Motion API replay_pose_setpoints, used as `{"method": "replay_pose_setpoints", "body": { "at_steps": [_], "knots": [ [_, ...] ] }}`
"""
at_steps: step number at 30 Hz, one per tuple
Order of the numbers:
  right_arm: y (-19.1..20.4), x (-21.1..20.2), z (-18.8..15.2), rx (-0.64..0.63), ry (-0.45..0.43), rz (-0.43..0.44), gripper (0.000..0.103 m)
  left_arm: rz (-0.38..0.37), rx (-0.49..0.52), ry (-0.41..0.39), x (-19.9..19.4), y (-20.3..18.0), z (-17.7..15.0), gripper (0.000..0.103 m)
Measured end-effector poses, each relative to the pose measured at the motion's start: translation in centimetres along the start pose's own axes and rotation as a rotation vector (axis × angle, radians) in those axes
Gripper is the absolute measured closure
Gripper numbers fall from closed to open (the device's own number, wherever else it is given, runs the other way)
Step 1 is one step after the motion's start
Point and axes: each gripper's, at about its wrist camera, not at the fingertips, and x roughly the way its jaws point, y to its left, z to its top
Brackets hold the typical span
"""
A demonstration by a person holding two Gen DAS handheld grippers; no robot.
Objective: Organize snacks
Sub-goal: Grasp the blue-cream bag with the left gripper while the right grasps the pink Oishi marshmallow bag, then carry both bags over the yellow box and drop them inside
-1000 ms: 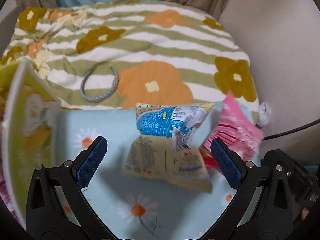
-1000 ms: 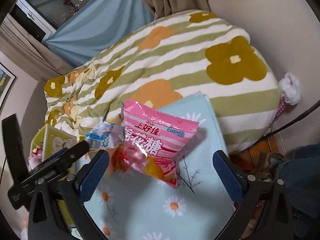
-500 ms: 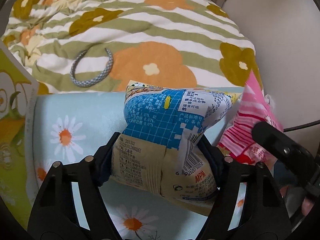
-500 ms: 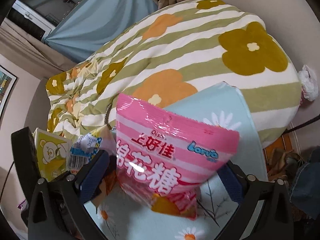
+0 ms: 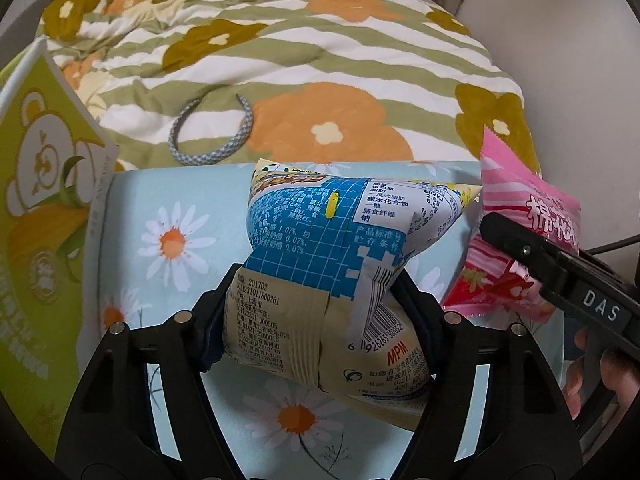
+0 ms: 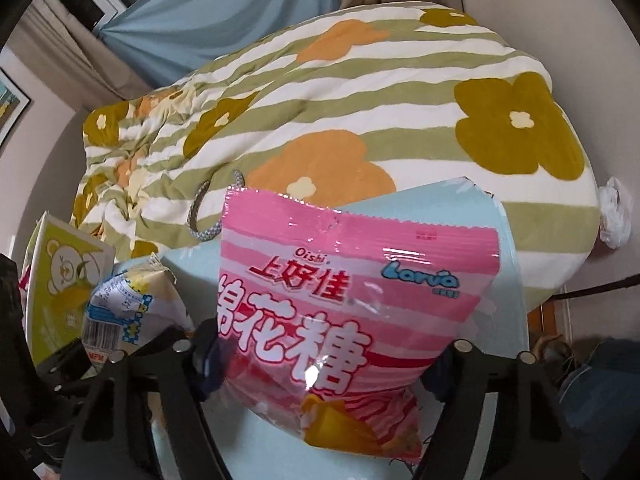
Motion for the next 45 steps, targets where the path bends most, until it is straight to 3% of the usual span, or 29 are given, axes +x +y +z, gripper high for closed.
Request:
{"method": "replay_pose_setpoints", "body": {
  "at_steps": [8,19,25,32,39,45],
  "knots": [
    [0.0,-2.8,-0.8,-0.006,-0.038,0.013,0.043,0.01,0.019,-0.05,-3.6,-0.8,-0.7,0.032],
    [4.6,-11.3,-1.7,-0.09,-0.148,0.082,0.043,-0.045,-0.004,-0.212,-16.4,0.8,-1.9,0.032],
    [10.2,-14.9,-2.1,-0.165,-0.212,0.151,0.043,-0.02,-0.017,-0.323,-24.1,4.8,-2.8,0.032],
    [17.6,-16.6,-3.3,-0.215,-0.249,0.194,0.043,0.026,-0.037,-0.379,-30.4,12.1,-3.9,0.032],
    [25.1,-16.5,-4.6,-0.257,-0.256,0.213,0.043,0.068,-0.07,-0.363,-32.0,20.7,-4.7,0.032],
    [29.9,-15.1,-5.0,-0.271,-0.253,0.199,0.043,0.114,-0.064,-0.319,-30.7,26.5,-5.3,0.032]
  ]
}}
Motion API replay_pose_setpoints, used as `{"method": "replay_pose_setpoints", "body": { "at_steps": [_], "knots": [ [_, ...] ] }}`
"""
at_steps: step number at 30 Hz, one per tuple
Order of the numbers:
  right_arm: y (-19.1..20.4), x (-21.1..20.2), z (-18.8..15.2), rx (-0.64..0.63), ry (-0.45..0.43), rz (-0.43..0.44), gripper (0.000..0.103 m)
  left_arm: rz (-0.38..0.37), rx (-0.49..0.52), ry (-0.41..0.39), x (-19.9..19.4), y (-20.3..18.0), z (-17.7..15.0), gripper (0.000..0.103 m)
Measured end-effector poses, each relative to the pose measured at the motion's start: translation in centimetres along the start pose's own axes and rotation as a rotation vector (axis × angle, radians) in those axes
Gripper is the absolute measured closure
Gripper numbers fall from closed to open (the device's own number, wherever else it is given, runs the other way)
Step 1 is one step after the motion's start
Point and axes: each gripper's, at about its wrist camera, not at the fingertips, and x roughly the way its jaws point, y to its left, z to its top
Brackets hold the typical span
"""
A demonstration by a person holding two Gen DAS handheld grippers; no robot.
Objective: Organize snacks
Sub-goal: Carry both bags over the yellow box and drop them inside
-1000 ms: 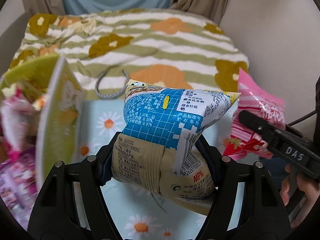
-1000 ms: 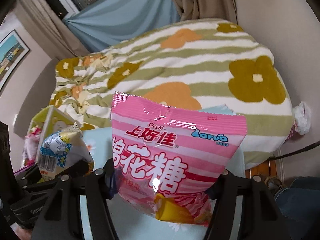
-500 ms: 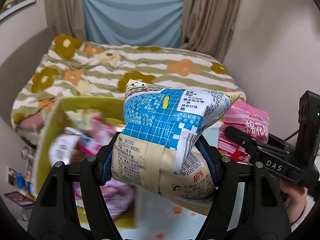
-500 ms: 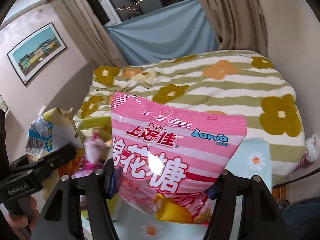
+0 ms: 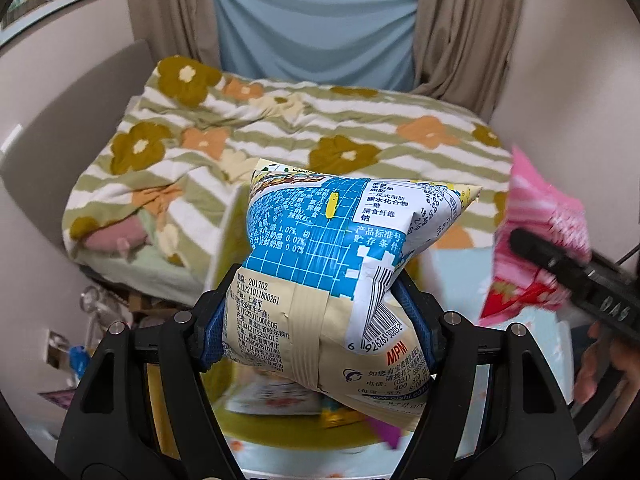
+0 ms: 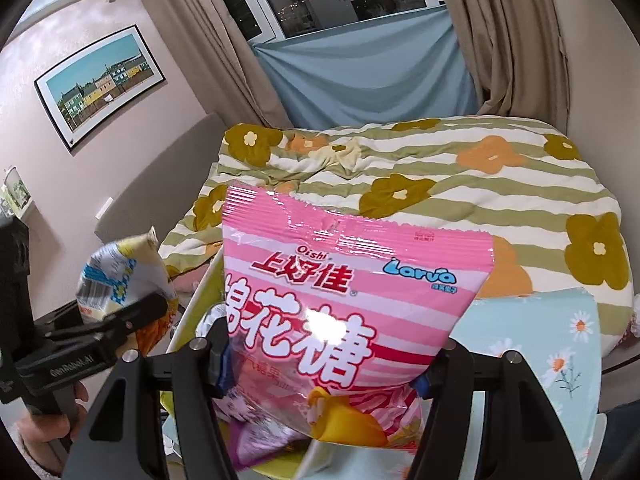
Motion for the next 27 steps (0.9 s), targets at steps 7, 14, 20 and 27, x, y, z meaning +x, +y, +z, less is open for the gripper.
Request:
{"method": "replay_pose_setpoints", "body": {
  "at_steps": [7,14,20,27],
  "knots": [
    [3.2,2.8,-0.9,0.006,0.02,-0.023,0.043,0.007,0.024,0.059,3.2,4.1,-3.5,0.027],
    [4.5,4.6,-2.2,0.014,0.042,-0.048,0.043,-0.066,0.017,0.082,5.2,5.5,-6.0,0.0],
    [5.4,4.9,-2.0,-0.01,0.045,-0.077,0.043,-0.11,-0.022,0.039,4.0,6.6,-6.2,0.0],
    [7.1,6.2,-0.3,-0.056,0.074,-0.057,0.043,-0.1,-0.003,0.008,2.9,7.4,-4.1,0.0]
  ]
}}
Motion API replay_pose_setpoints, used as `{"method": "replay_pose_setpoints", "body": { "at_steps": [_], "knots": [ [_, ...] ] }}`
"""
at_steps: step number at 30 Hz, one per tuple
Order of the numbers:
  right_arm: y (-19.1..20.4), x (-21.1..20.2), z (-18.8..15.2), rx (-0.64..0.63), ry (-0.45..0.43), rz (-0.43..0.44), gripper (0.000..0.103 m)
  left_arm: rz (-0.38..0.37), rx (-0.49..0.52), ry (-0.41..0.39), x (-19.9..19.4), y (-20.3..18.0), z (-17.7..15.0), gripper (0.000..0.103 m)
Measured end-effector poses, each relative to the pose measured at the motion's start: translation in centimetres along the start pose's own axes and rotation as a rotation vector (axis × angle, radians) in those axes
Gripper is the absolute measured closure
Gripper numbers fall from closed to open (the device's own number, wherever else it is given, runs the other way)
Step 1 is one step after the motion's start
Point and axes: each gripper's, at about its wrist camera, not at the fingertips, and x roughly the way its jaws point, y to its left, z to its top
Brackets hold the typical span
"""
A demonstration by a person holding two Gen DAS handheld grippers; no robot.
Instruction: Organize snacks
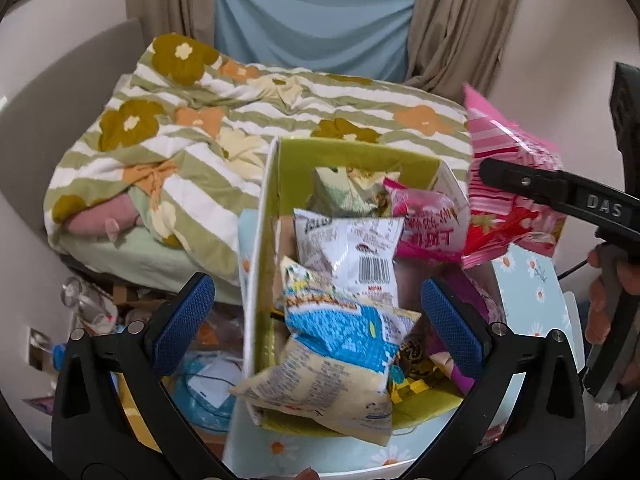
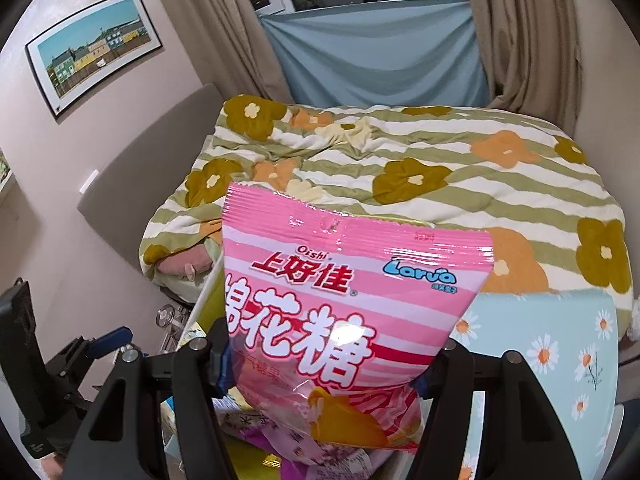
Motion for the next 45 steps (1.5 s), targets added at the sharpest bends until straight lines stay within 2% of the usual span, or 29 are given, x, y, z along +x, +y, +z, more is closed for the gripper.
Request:
{"method": "replay_pose_setpoints", "body": {
  "at_steps": [4,6,7,8,14,19,27,30,37,40,45],
  "knots": [
    [0.8,1.8,0.8,0.002,0.039,0.009,0.039,0.011,0.015,0.012,0.3,0.3,0.5,0.0],
    [1.0,2.9,0.8,0.013,0.064,0.013,0.024,0.01,0.022,0.023,0.6,0.5,0.4,0.0],
    [1.1,3.0,0.6,0.018,0.06,0.011,0.007,0.011,0.028,0.027,0.7,0.5,0.3,0.0],
    [1.2,3.0,0.4,0.02,0.045,0.01,0.0,0.015,0.034,0.03,0.8,0.5,0.2,0.0],
    [1.0,1.8,-0.7,0.019,-0.008,-0.018,0.0,0.025,0.035,0.034,0.9,-0.2,-0.2,0.0],
    [0.7,-0.3,-0.2,0.013,-0.041,-0.018,0.0,0.045,0.039,-0.011,-1.5,-1.8,-0.2,0.0],
    [0.1,-8.8,-1.6,-0.035,-0.16,-0.06,0.0,0.065,0.061,-0.102,-7.6,-6.1,-1.1,0.0],
    [-0.6,-12.3,-3.2,-0.029,-0.193,-0.098,0.0,0.081,0.068,-0.14,-9.8,-8.0,-2.2,0.0],
    [-2.6,-18.5,-7.8,-0.032,-0.216,-0.248,0.0,0.122,0.085,-0.22,-13.3,-11.9,-5.6,0.0],
    [-3.5,-20.6,-9.9,-0.025,-0.223,-0.316,0.0,0.105,0.093,-0.238,-14.2,-13.1,-6.9,0.0],
    [-4.9,-22.4,-12.5,-0.001,-0.233,-0.372,0.0,0.09,0.104,-0.244,-15.0,-14.9,-8.5,0.0]
  ]
}}
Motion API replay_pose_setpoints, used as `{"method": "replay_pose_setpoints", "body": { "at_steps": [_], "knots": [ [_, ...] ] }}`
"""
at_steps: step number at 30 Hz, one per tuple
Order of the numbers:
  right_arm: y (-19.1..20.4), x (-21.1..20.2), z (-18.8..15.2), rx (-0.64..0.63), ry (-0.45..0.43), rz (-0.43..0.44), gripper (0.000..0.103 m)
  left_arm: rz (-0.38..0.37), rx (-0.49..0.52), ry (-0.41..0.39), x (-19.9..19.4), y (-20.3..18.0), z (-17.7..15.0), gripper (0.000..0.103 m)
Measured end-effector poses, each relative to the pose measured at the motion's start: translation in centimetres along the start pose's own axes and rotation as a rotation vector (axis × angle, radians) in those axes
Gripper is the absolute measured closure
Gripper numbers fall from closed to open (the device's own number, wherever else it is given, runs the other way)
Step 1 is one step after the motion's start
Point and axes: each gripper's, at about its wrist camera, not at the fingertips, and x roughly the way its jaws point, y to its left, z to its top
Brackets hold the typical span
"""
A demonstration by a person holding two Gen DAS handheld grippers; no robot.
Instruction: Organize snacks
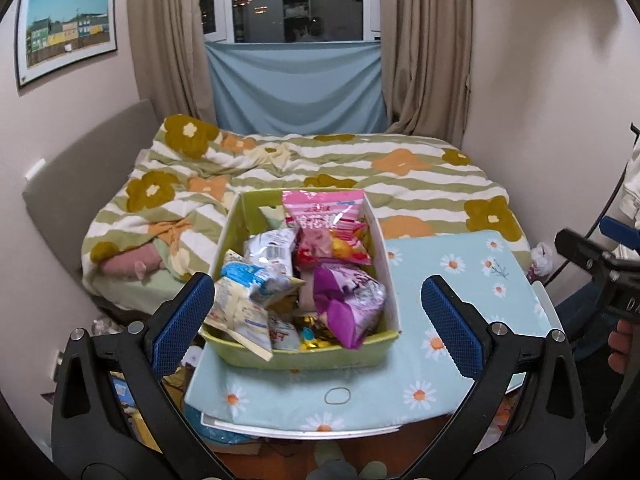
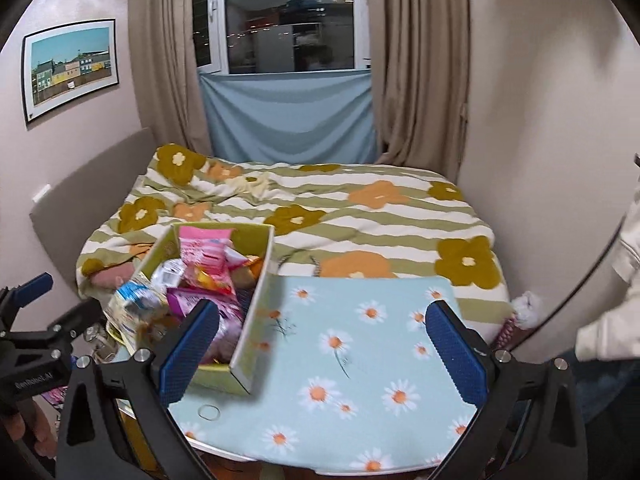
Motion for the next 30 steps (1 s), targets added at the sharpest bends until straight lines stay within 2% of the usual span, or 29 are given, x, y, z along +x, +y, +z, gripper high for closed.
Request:
{"method": "replay_pose_setpoints", "body": {
  "at_steps": [7,30],
  "knots": [
    [-0.8,-0.9,-1.7,0.015,-0.001,-0.008,0.0,0.009,0.014,-0.014,-1.1,-1.1,-0.6,0.0],
    [-1.8,-1.2,-1.9,0.018,-0.015,-0.017,0.0,0.012,0.02,-0.035,-1.2,-1.5,-0.6,0.0]
  ]
}}
